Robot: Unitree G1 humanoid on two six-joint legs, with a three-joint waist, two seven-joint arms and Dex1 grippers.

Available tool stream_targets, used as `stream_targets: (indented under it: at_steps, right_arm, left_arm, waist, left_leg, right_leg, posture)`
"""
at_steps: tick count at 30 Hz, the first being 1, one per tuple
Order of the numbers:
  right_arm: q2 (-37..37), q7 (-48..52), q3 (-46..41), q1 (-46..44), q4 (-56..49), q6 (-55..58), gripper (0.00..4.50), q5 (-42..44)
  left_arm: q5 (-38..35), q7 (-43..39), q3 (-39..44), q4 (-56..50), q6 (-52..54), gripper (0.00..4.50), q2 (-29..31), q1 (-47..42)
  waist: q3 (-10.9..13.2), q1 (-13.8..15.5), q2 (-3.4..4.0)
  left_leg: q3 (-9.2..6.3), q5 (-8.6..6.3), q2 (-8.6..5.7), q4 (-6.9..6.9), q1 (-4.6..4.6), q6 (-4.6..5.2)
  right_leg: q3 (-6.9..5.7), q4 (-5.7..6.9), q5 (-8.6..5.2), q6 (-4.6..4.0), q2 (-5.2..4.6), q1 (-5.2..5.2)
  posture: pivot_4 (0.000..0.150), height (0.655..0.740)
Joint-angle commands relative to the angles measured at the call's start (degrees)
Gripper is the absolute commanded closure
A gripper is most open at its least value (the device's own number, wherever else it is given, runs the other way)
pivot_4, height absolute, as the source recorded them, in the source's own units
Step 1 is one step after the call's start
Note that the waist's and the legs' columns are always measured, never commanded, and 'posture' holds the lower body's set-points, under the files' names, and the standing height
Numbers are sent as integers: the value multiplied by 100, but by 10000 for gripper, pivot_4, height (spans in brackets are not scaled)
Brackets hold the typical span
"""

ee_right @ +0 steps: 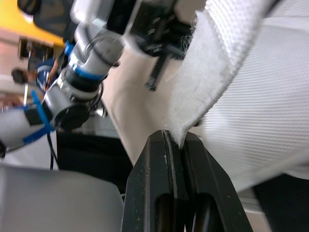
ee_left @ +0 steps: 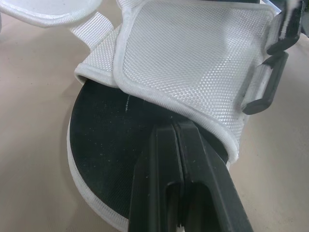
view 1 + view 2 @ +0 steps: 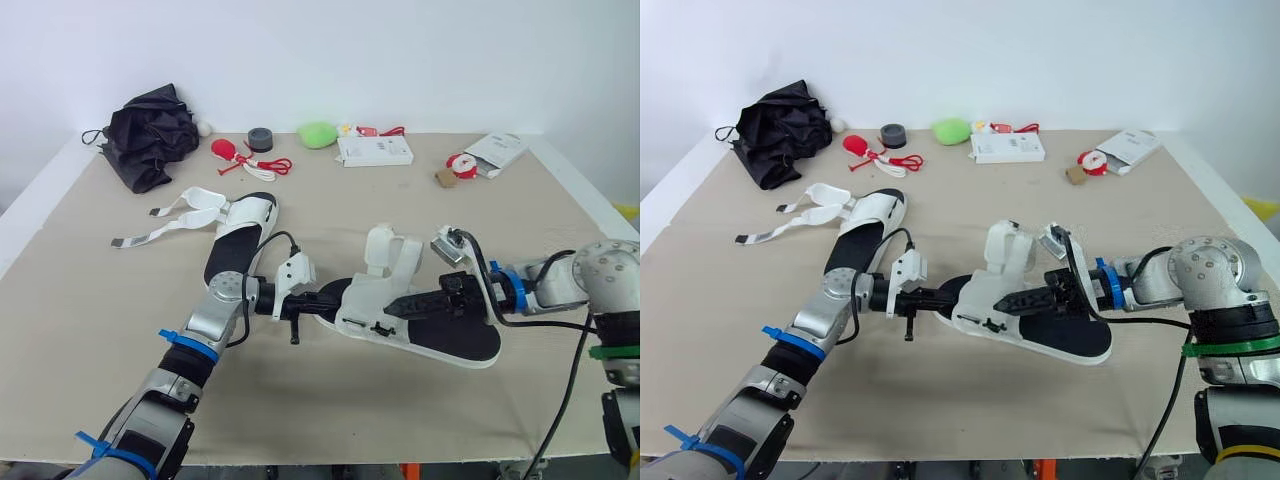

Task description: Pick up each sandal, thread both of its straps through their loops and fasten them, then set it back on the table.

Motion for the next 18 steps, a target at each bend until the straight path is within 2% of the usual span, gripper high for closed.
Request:
stream_targets:
  at_steps: [1,8,13,18]
  right_arm:
    - [-56,350,256,-76,-285,-17,44169,-308]
    - [-22,886,1173,-224,-471,-680,44169,-1499]
    - [-283,1773,1335,-147,-1021,-1245,44169,-1828]
    - [-206,2045,1238,267,-1514,-2073,44169,-2266]
  left_arm:
    - [358,2,-362,516,391,45000,121,334]
    - [357,-1,-342,465,416,45000,178,349]
    - [349,3,-330,397,459,45000,229,381]
    - [354,16,-334,342,475,45000,243,423]
  waist:
    - [0,1,-1]
    - [-11,-2,1]
    - [-17,-5,0]
    - [-19,-5,-1]
  left_leg:
    - [-1,0,0,0,0,0]
    - [-4,-1,0,1,0,1]
    - [-8,-1,4,1,30,0]
    - [-17,-11,5,-2,32,-15]
  right_leg:
    - [-1,0,0,0,0,0]
    - [-2,0,-2,-4,2,-1]
    - [-11,0,-5,-7,0,25]
    - [-20,1,-21,-15,0,30]
  posture:
    - [1500,7400]
    - [1500,7400]
    - [1500,7400]
    - [1500,7400]
